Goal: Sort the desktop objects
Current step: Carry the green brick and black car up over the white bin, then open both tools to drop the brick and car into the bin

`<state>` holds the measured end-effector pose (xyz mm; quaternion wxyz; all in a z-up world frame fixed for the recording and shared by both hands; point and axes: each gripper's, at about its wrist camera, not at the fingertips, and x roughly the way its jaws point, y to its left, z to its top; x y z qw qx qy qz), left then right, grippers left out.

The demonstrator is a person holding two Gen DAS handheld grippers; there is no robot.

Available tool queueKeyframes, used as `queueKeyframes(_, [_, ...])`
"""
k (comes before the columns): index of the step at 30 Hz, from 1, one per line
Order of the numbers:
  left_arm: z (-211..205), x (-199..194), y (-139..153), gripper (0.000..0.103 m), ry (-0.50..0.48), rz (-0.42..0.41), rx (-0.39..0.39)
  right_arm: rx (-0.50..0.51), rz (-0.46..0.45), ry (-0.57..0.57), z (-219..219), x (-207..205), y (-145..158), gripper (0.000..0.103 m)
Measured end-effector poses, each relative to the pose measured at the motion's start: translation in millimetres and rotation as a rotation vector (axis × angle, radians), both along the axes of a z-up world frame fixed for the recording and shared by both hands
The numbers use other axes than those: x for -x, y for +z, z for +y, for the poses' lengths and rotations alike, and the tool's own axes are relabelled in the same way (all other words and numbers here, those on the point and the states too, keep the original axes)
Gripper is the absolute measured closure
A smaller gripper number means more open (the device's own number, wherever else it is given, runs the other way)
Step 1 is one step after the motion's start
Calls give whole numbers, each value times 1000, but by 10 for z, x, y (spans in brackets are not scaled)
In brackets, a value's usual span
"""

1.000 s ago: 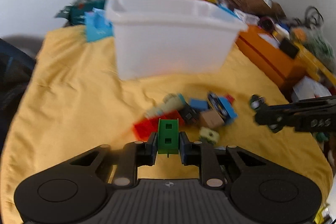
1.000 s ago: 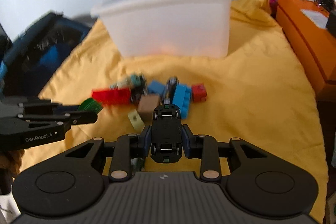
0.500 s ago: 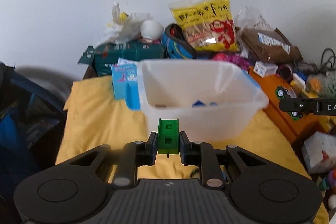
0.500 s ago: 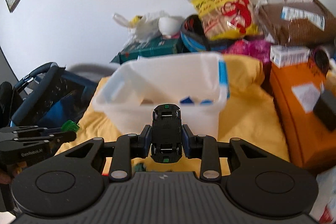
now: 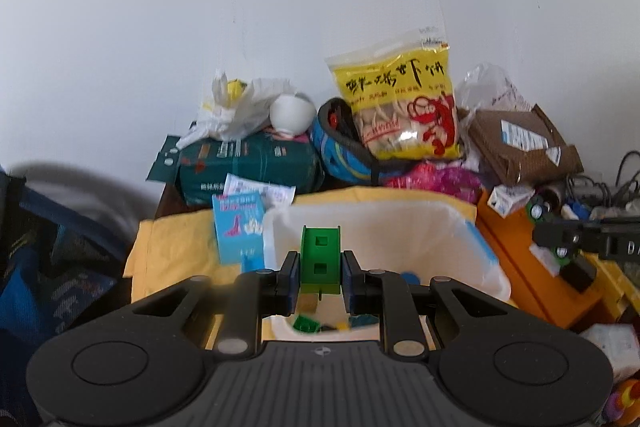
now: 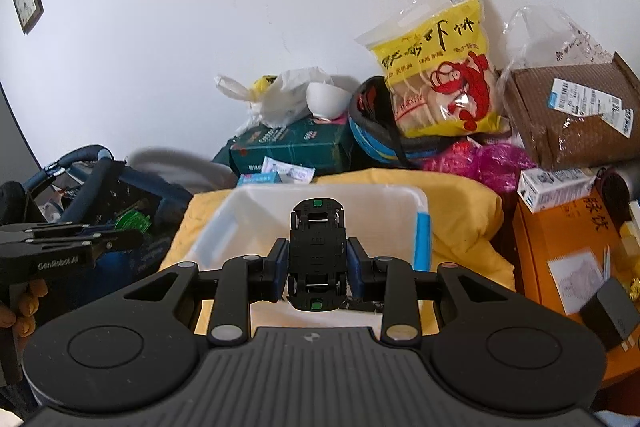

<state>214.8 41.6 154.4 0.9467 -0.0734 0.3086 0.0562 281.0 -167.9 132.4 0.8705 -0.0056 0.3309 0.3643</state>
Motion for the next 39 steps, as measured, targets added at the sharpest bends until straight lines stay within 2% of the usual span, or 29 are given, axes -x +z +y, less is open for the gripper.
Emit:
queueKeyframes(9, [19, -289, 155, 79, -3, 15, 2, 23, 32, 16, 175, -190, 123, 70])
queueKeyframes(16, [-3, -489, 147, 79, -9, 58, -18, 61, 35, 23, 292, -320, 188, 70])
queueKeyframes(20, [-49, -593, 100, 79, -18, 86, -34, 88, 50, 19, 346, -401, 143, 70])
queueKeyframes(33, [-101, -940, -70, 78, -46, 165, -14, 154, 91, 27, 560, -639, -83, 69])
queueKeyframes(34, [-102, -956, -87, 75, -47, 169, -10, 160, 94, 28, 581, -655, -103, 69])
queueKeyframes(35, [-102, -966, -99, 65, -46, 174, -11, 162, 98, 28, 596, -672, -119, 68])
queueKeyframes(37, [-105, -960, -114, 53, -33, 166, -24, 161, 110, 23, 608, -706, -153, 65])
queueKeyframes(38, [-105, -954, -127, 53, -34, 163, -30, 159, 113, 16, 605, -721, -171, 56])
queueKeyframes(39, [-105, -950, -152, 53, -41, 169, -35, 157, 112, 6, 598, -730, -189, 54])
